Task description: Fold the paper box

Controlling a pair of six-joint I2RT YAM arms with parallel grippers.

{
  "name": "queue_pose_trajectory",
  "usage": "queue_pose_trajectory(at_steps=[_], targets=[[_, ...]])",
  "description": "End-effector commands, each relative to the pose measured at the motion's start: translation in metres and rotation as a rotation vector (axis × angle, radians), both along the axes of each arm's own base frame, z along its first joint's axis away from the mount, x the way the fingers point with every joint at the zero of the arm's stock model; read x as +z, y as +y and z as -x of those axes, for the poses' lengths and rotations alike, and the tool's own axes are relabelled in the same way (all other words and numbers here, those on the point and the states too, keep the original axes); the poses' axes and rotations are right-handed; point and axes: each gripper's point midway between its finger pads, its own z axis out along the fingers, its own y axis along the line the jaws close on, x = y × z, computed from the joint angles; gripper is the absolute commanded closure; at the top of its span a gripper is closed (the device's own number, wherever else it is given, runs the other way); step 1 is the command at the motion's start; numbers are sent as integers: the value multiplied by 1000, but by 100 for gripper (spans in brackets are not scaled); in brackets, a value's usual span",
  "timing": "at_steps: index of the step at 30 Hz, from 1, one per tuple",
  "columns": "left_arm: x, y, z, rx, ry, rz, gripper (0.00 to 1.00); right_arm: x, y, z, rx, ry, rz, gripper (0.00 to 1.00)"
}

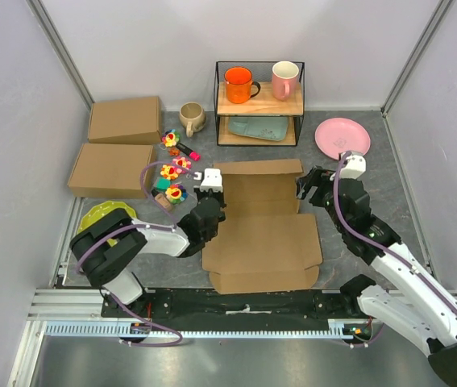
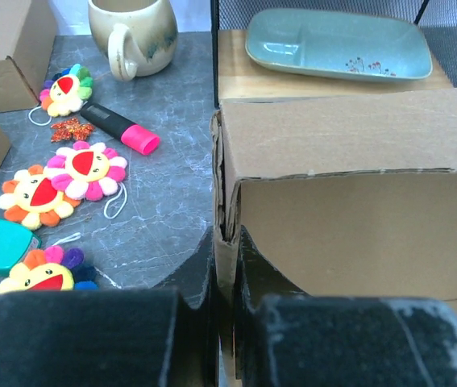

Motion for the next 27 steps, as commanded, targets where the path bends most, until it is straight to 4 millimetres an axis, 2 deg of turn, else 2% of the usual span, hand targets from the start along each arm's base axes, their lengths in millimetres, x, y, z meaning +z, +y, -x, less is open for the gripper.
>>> queue_pose_trajectory(at_steps=[1, 2, 3, 4, 7, 12, 15, 17, 22, 24, 27], targets=[[4, 20, 6, 57, -101, 67, 98, 30, 9, -15, 9, -33, -138, 15], [5, 21, 6, 52, -120, 71, 98, 27, 3, -23, -6, -22, -152, 15], [8, 23, 8, 54, -160, 104, 98, 32, 12, -26, 43, -33, -184, 16], [10, 25, 8, 52, -176, 81, 98, 26, 8, -35, 29, -13, -187, 16], [13, 21, 9, 26, -222, 62, 98, 23, 5, -49, 22, -11, -184, 17], [20, 3, 3, -24, -244, -15, 98, 45, 12, -63, 44, -98, -249, 17], [22, -2, 0, -20, -258, -56, 98, 39, 19, -72, 61, -69, -241, 18], [22, -3, 0, -22, -259, -68, 98, 27, 18, -76, 52, -47, -221, 19], [20, -3, 1, -19, -253, -72, 98, -21, 11, -76, 12, 27, -180, 23], [19, -5, 2, -25, -247, -78, 98, -34, 6, -76, -18, 44, -172, 25], [15, -4, 4, -23, -231, -88, 98, -43, 6, -76, -17, 50, -162, 30]])
